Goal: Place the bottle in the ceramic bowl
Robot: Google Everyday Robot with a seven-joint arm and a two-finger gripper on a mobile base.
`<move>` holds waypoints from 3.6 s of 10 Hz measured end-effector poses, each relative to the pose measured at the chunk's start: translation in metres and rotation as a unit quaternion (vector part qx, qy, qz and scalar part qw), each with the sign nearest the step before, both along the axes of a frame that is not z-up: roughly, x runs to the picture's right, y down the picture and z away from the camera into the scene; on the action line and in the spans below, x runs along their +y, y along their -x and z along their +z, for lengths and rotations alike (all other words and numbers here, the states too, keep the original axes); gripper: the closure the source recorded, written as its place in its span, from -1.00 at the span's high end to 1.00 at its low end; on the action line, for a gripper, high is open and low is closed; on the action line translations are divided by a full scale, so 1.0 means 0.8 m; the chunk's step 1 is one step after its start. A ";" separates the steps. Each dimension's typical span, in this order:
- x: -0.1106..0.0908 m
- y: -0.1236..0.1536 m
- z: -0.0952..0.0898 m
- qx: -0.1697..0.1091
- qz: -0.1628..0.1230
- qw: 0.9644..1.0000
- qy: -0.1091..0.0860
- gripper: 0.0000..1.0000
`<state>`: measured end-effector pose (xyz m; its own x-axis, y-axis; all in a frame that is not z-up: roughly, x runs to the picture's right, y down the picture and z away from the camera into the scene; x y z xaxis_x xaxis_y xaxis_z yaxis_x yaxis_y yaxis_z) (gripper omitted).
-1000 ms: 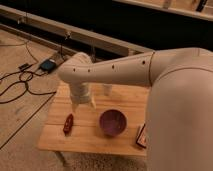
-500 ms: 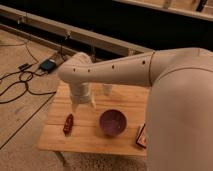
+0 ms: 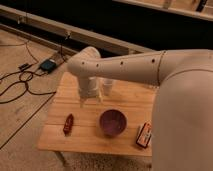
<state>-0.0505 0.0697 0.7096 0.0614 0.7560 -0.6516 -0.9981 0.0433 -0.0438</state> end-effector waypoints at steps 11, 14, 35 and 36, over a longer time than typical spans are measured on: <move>-0.133 -0.252 0.088 0.133 0.101 0.981 -0.097 0.30; -0.158 -0.308 0.094 0.151 0.123 0.977 -0.089 0.30; -0.222 -0.416 0.155 0.177 0.125 0.972 -0.094 0.30; -0.228 -0.419 0.159 0.179 0.125 0.971 -0.095 0.30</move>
<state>0.2849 -0.1125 0.8367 -0.3444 0.8271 -0.4441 -0.9284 -0.2296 0.2923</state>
